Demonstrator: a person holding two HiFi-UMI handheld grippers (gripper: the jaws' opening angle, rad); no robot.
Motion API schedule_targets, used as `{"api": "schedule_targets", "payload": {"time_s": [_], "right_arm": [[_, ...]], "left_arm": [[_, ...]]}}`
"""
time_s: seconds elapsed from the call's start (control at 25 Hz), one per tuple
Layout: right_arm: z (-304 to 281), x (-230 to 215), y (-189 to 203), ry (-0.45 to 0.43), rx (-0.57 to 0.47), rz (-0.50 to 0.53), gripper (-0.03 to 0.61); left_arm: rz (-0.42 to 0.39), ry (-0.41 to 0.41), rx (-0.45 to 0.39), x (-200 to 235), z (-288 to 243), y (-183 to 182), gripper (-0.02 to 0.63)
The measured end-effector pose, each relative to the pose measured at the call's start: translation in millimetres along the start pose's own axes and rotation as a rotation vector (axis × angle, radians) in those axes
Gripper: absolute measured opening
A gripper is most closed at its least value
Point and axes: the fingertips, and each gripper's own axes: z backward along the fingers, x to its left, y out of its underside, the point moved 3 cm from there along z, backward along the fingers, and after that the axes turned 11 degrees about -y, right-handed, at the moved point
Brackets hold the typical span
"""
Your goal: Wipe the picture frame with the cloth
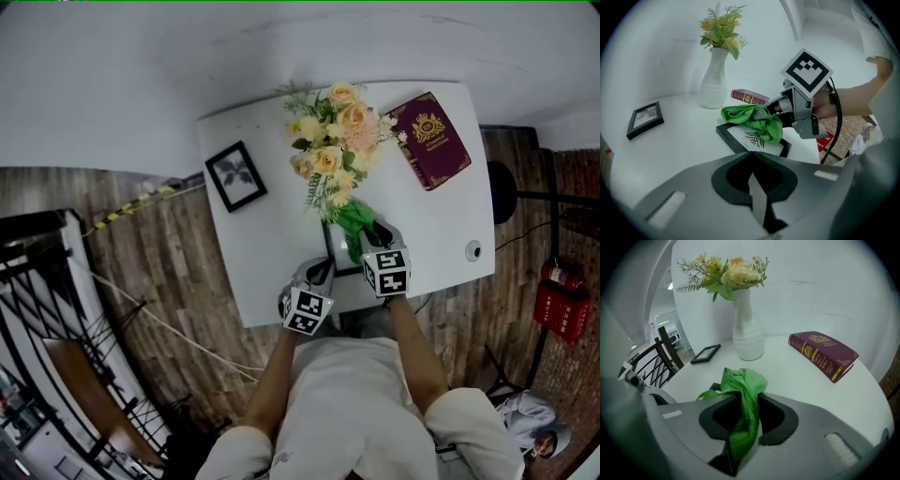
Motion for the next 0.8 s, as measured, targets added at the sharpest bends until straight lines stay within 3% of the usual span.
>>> {"api": "schedule_targets", "payload": {"time_s": [0.48, 0.6, 0.8], "right_arm": [[56.9, -46.6, -4.7, 0.154, -0.073, -0.041, 0.095], [66.2, -33.7, -12.2, 0.13, -0.093, -0.02, 0.094], [59.1, 17.2, -15.1, 0.012, -0.098, 0.024, 0.095]], "left_arm": [[-0.012, 0.009, 0.001, -0.2, -0.9, 0.4, 0.02], [-0.014, 0.012, 0.001, 0.2, -1.3, 0.3, 0.02], [-0.017, 0.012, 0.003, -0.4, -1.0, 0.1, 0.02]]}}
